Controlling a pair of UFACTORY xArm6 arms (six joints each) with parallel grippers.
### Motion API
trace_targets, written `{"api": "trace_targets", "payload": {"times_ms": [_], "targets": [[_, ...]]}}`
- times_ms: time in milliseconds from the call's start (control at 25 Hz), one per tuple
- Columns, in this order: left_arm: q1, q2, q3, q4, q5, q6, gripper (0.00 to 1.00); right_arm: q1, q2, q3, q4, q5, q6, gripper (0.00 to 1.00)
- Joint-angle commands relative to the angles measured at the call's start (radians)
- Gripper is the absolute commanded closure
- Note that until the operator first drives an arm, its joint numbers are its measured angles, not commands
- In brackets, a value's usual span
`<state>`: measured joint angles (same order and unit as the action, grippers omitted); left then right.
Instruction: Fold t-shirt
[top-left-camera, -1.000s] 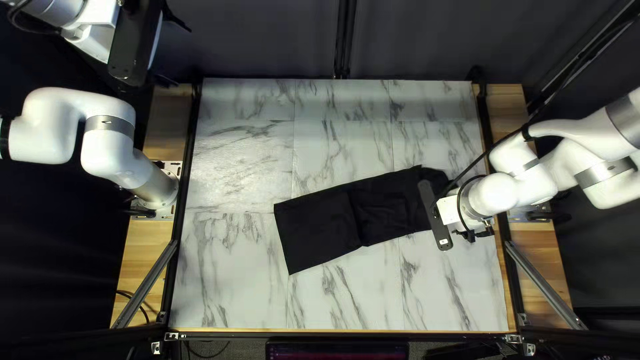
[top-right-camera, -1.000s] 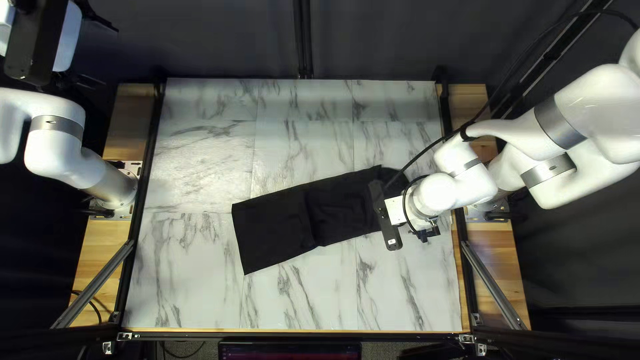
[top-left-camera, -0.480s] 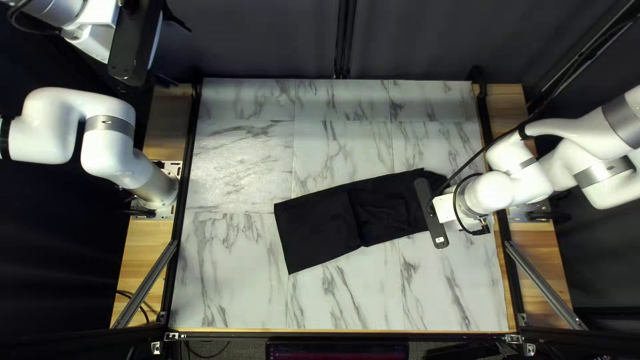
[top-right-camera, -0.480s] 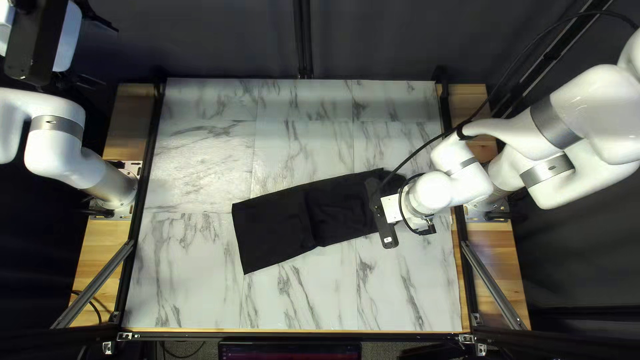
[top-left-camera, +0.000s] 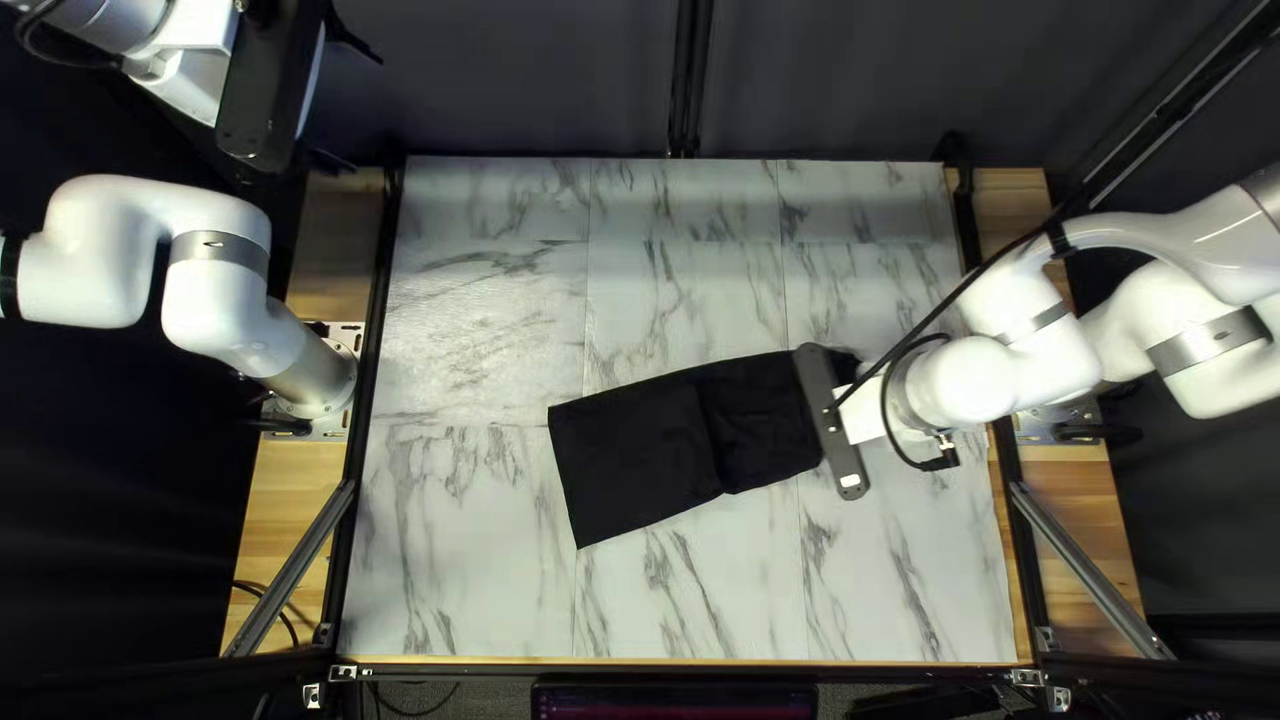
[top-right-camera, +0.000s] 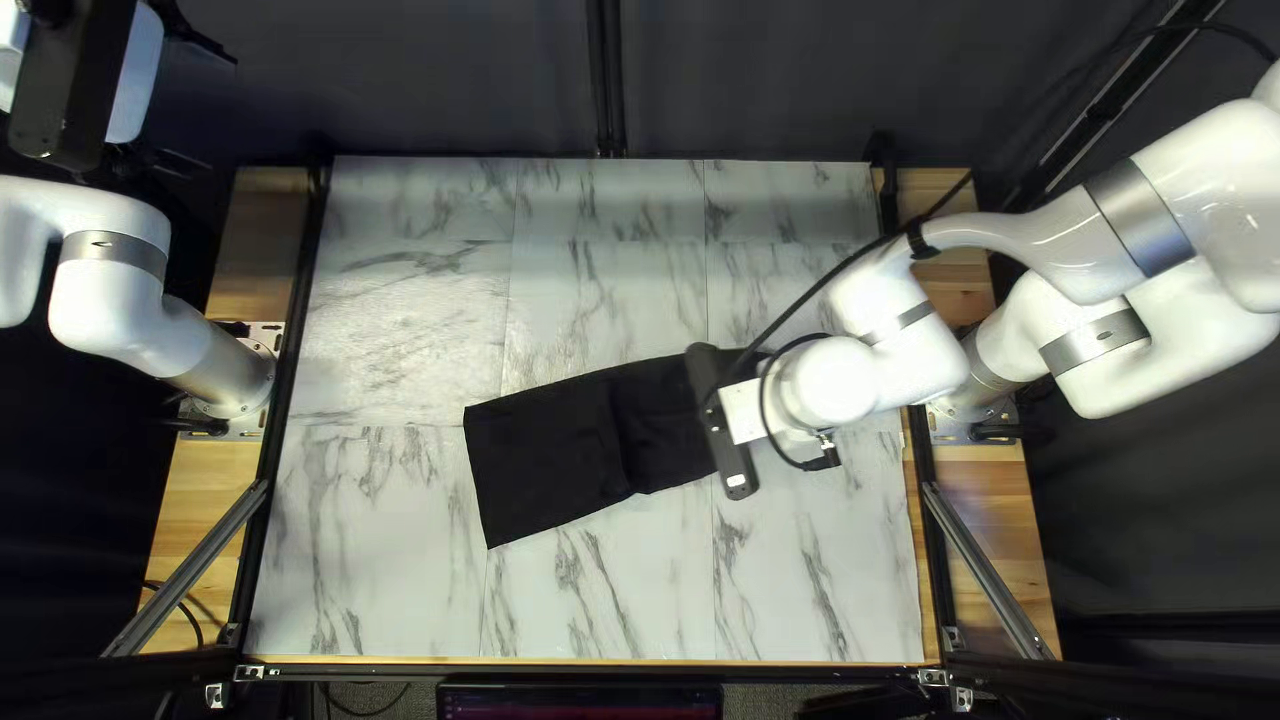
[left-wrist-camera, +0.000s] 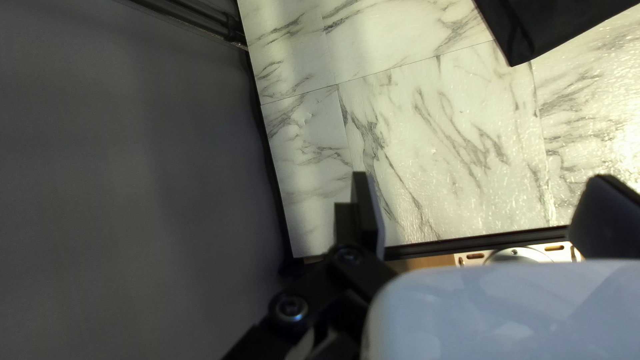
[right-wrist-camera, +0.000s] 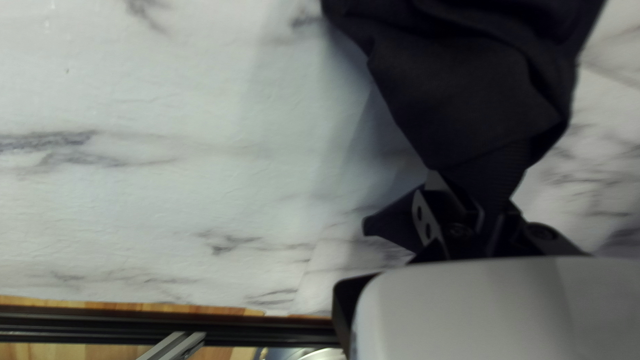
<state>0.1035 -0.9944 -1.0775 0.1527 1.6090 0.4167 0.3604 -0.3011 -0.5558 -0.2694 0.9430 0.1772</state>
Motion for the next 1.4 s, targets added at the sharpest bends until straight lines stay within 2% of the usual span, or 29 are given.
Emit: {"api": "trace_targets", "payload": {"times_ms": [40, 400, 1160, 1280, 1400], "targets": [[0.0, 0.0, 0.0, 0.0, 0.0, 0.0, 0.0, 0.016, 0.099, -0.126, -0.038, 0.033, -0.017, 1.0], [0.0, 0.0, 0.0, 0.0, 0.0, 0.0, 0.0, 0.026, 0.245, -0.301, -0.088, 0.054, -0.073, 1.0], [0.0, 0.0, 0.0, 0.0, 0.0, 0.0, 0.0, 0.067, 0.475, -0.704, -0.193, 0.214, -0.241, 1.0], [0.0, 0.0, 0.0, 0.0, 0.0, 0.0, 0.0, 0.075, 0.491, -0.743, -0.204, 0.25, -0.266, 1.0], [0.0, 0.0, 0.0, 0.0, 0.0, 0.0, 0.0, 0.085, 0.466, -0.722, -0.215, 0.269, -0.26, 1.0]]}}
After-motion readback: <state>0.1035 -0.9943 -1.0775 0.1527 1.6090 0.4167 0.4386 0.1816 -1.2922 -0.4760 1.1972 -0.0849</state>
